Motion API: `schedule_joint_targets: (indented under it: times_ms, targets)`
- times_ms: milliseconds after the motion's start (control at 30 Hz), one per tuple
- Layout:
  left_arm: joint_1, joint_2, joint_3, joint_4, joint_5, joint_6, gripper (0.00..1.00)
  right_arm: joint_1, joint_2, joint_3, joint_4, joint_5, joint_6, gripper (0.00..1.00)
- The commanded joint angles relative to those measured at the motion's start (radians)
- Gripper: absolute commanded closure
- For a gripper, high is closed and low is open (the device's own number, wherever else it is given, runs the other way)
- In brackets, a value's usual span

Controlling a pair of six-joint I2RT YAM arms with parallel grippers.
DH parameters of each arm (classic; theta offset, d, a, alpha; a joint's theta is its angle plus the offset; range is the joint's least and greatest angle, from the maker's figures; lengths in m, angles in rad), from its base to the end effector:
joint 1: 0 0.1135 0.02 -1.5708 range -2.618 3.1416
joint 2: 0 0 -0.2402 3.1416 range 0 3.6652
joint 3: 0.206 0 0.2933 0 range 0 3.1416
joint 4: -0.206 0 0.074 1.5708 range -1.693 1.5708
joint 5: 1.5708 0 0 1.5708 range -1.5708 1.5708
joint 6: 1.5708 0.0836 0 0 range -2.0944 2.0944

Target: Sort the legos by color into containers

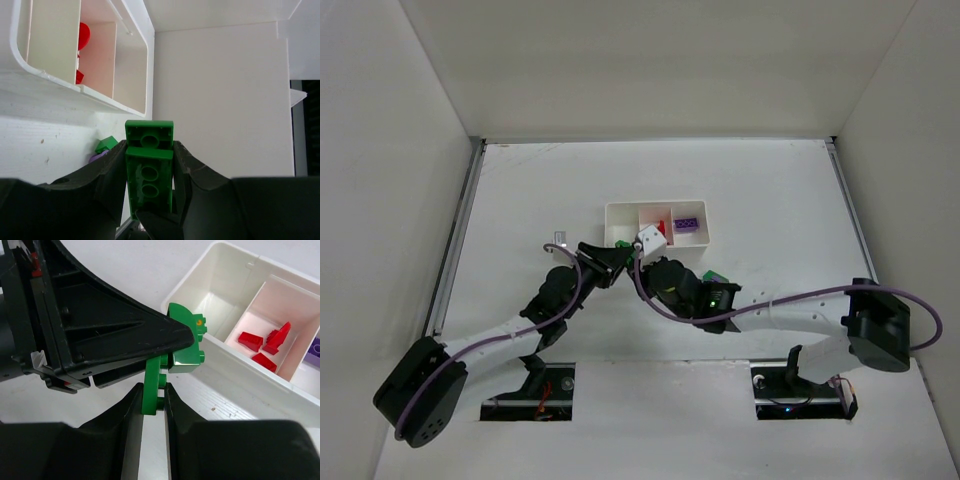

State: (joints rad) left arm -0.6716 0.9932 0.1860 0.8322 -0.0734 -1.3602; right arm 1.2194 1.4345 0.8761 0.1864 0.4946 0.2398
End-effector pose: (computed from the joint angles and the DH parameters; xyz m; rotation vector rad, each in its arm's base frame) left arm 0.2293 -0.1744 0.1528 -0.6587 1.6401 -1.5050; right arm 0.1750 0.3620 0.1966 -0.6049 1.8318 0.5080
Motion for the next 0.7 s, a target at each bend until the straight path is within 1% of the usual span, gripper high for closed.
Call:
schedule_joint_targets:
  times_ms: [0,67,167,367,467,667]
  targets:
    - [-0.021,0.015,0.037,0.033,-0.132,-0.002,0.87,0.098,-0.003,0.077,0.13,-0.165,0.081,0.86]
    - [-0.019,0.013,0.03,0.039,-0.179,-0.008,0.87,0.098,-0.011,0.066,0.137,-0.153,0.113,0.86]
    - [-0.019,0.012,0.035,0.059,-0.226,-0.004,0.87,0.098,-0.026,0.032,0.151,-0.149,0.118,0.86]
    - [0.007,-0.002,0.038,0.065,-0.239,-0.005,0.87,0.091,-0.138,-0.074,0.121,-0.159,0.069,0.86]
    - [0.008,-0.004,0.04,0.074,-0.25,-0.004,0.87,0.084,-0.18,-0.101,0.097,-0.171,0.069,0.86]
    - [0.022,-0.007,0.041,0.099,-0.238,0.001,0.87,0.075,-0.212,-0.129,0.088,-0.174,0.064,0.85]
